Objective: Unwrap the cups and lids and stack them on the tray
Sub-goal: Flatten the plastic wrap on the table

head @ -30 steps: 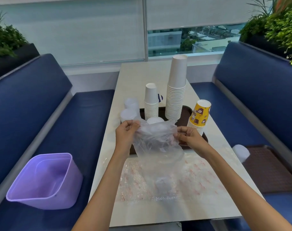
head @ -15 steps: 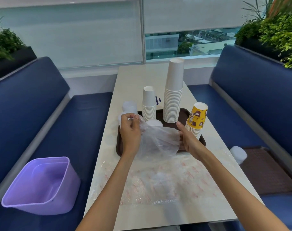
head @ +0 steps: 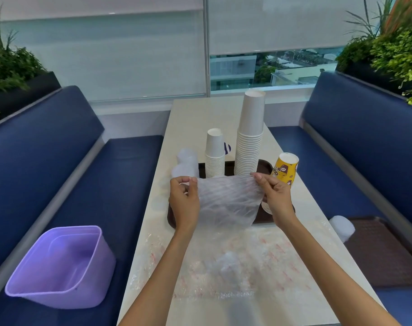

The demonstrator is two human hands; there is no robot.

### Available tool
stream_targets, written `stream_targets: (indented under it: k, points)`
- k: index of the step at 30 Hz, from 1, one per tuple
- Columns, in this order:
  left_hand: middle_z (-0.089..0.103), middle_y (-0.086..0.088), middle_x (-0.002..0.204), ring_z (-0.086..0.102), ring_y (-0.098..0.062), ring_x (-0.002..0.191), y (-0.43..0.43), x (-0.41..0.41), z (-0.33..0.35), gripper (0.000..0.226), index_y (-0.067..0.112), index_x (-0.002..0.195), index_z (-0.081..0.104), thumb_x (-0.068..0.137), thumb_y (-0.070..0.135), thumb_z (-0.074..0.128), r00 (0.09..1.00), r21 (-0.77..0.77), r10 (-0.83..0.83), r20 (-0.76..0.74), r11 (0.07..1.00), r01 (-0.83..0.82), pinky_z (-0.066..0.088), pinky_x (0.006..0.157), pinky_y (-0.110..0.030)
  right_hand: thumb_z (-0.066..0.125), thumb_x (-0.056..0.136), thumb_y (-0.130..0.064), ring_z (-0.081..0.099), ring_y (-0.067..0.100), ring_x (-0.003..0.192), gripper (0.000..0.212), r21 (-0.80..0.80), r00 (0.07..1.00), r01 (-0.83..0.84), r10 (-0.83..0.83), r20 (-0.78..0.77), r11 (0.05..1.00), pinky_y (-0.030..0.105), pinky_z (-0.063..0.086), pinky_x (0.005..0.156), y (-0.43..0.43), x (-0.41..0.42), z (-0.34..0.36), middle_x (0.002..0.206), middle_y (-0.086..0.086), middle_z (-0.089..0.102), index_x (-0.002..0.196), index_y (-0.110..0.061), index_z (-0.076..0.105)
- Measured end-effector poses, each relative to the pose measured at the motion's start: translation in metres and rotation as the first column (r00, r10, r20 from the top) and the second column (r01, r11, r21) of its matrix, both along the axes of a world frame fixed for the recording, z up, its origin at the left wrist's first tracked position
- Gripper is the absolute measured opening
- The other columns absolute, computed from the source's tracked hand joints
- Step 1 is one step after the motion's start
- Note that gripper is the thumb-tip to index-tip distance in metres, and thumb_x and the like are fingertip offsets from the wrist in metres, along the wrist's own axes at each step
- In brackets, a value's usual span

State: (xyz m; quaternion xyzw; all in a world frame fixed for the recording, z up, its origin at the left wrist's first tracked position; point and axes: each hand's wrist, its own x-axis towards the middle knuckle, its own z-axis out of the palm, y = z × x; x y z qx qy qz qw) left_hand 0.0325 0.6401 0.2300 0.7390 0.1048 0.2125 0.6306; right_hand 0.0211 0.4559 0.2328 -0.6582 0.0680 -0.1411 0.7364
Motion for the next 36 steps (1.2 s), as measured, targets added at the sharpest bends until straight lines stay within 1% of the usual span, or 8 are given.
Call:
stream_targets:
  k: [3,8,13,17,22,26,30,36]
  points:
    - [0.056,0.008,0.083,0.052,-0.005,0.074,0.004,-0.001,-0.001,0.027,0.017,0.106,0.055,0.09,0.038,0.061,0.989,-0.167,-0.089,-0.116,0.983,0.069,0.043,0.065,-0.016,0.06,0.089,-0.019,0.062,0.013,0.098,0.013,-0.009,1.0,0.01,-0.01,0.01,1.0,0.041,0.049,0.094,0.002,-0.001,0.001,0.088,-0.012,0.07,0.09,-0.025,0.071]
    - [0.053,0.005,0.066,0.046,-0.006,0.062,0.013,-0.003,-0.006,0.021,0.013,0.075,0.06,0.091,0.026,0.062,0.98,-0.149,-0.179,-0.085,0.975,0.165,0.04,0.062,-0.02,0.063,0.087,-0.01,0.063,0.006,0.095,0.02,0.057,1.0,0.016,-0.016,0.004,0.998,0.041,0.046,0.098,0.0,0.004,-0.002,0.088,-0.012,0.072,0.106,-0.009,0.07]
    - [0.058,0.004,0.08,0.053,-0.008,0.075,0.014,-0.005,-0.008,0.01,0.017,0.081,0.058,0.089,0.017,0.064,0.98,-0.235,-0.189,-0.055,0.957,0.171,0.046,0.067,-0.013,0.058,0.09,-0.004,0.067,0.012,0.1,0.035,0.202,0.997,-0.077,0.08,-0.008,0.976,0.031,0.052,0.094,-0.003,0.006,-0.004,0.092,-0.005,0.075,0.124,-0.013,0.059]
    - [0.066,0.005,0.083,0.06,-0.01,0.08,0.017,-0.007,-0.008,0.004,0.017,0.087,0.063,0.089,0.021,0.065,0.956,-0.387,-0.281,-0.08,0.893,0.23,0.05,0.078,-0.026,0.059,0.089,-0.004,0.066,0.015,0.105,0.034,0.172,0.993,-0.112,0.116,-0.016,0.979,0.036,0.048,0.099,-0.002,0.007,-0.004,0.096,-0.004,0.075,0.12,-0.018,0.06]
    - [0.061,0.008,0.07,0.055,-0.004,0.067,0.017,-0.005,-0.008,0.018,0.017,0.075,0.062,0.092,0.024,0.061,0.98,-0.254,-0.189,-0.058,0.952,0.169,0.047,0.07,-0.024,0.057,0.088,0.002,0.066,0.007,0.1,0.038,0.072,0.984,-0.177,0.176,0.023,0.981,0.024,0.047,0.095,-0.001,0.006,-0.004,0.094,-0.006,0.075,0.116,-0.022,0.059]
    - [0.067,0.008,0.085,0.062,0.0,0.077,0.018,-0.005,-0.007,0.005,0.021,0.088,0.063,0.092,0.019,0.06,0.989,-0.276,-0.146,0.012,0.95,0.144,0.05,0.071,-0.012,0.053,0.085,0.014,0.066,0.01,0.104,0.053,0.104,0.971,-0.236,0.232,0.051,0.966,0.018,0.053,0.082,-0.004,0.005,-0.004,0.103,-0.004,0.073,0.124,-0.021,0.053]
    - [0.068,0.01,0.084,0.063,-0.012,0.088,0.016,-0.005,-0.01,0.011,0.026,0.088,0.063,0.092,0.017,0.061,0.995,-0.294,-0.093,0.02,0.951,0.095,0.049,0.084,-0.023,0.075,0.075,-0.016,0.064,0.013,0.107,0.061,0.162,0.97,-0.237,0.241,-0.005,0.958,0.025,0.052,0.089,0.0,0.002,-0.009,0.113,-0.002,0.069,0.13,-0.021,0.052]
    - [0.064,0.007,0.083,0.06,-0.006,0.078,0.008,-0.008,-0.013,0.006,0.021,0.089,0.06,0.093,0.017,0.059,0.998,-0.257,-0.046,0.034,0.965,0.054,0.049,0.076,-0.019,0.062,0.089,-0.014,0.065,0.013,0.081,0.008,0.086,0.987,-0.123,0.13,-0.094,0.989,0.017,0.055,0.067,0.008,-0.003,-0.019,0.08,-0.003,0.071,0.087,-0.012,0.069]
